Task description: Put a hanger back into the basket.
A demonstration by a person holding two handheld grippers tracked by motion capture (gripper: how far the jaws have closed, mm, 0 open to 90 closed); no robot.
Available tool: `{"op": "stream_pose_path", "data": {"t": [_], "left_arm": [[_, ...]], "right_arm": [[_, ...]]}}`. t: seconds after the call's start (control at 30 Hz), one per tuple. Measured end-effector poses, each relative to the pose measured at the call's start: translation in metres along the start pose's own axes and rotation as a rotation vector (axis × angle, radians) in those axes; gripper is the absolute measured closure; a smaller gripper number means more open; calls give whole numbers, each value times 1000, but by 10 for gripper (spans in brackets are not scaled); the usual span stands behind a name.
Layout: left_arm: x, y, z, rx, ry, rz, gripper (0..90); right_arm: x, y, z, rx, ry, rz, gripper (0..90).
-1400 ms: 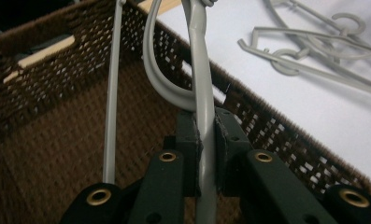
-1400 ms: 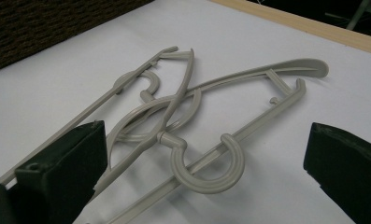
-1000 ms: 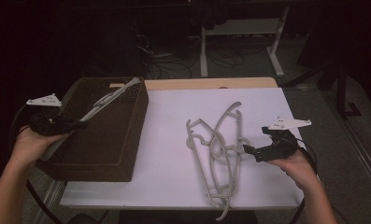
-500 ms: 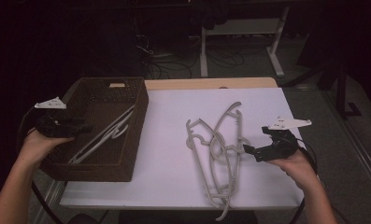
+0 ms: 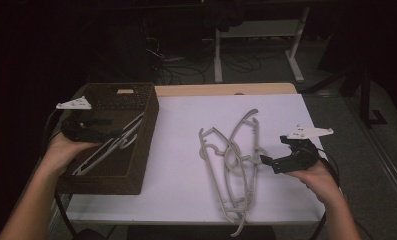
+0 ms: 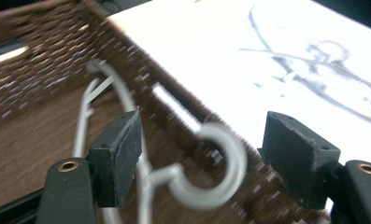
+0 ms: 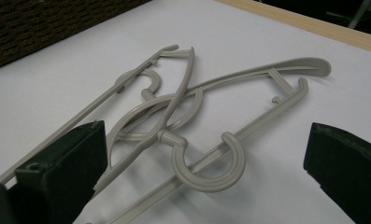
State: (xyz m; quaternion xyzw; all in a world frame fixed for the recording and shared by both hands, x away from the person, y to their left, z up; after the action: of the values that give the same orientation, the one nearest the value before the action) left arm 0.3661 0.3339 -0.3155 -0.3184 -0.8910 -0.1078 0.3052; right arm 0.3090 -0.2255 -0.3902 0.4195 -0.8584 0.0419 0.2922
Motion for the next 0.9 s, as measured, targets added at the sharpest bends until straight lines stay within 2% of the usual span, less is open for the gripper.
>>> {"op": "stream_pose_path", "data": {"t": [0.1,0.27,0.4,0.53,0.57,0.6,0.67,0.7,0.73,0.8,0.83,0.9], "left_arm": [[-6,-14,-11,-8,-26,39,266],[-18,-39,-24,-35,-41,89,224],[-27,-57,-32,-36,-58,120,201],[-36,-80,-38,-35,-80,148,194],[-36,-80,-38,-35,-80,148,188],[-40,-92,-40,-51,-80,156,189],[-46,-103,-43,-67,-78,163,188],[-46,-103,-43,-67,-78,163,188],[-53,-113,-44,-71,-76,173,188],[-57,-118,-45,-74,-74,178,191],[-66,-127,-44,-83,-61,184,199],[-77,-137,-42,-90,-42,192,221]], "right_arm": [[0,-1,0,1,1,0,0],[1,-1,0,0,0,0,0],[0,-1,0,0,0,-1,0],[0,0,0,6,5,-3,0],[0,0,0,6,5,-3,0],[-1,0,1,4,6,-4,0],[-1,0,1,3,8,-4,0],[-1,0,1,3,8,-4,0],[-2,0,1,4,9,-6,0],[-2,0,1,5,9,-6,0],[-2,0,1,5,10,-7,0],[-2,0,1,3,9,-8,0]]}}
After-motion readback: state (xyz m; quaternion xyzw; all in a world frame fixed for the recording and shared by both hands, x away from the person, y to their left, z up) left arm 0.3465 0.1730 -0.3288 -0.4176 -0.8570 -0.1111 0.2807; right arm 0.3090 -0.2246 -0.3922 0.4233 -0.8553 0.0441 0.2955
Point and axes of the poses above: each handheld gripper's, and its own axes: x roughly backward along the jaws, z roughly out of its underside, y roughly to its left, the point moved 1 cm from there along -x, roughly forward along the jaws, and after that the axes turned 10 degrees about -z, right-handed, at the moved point
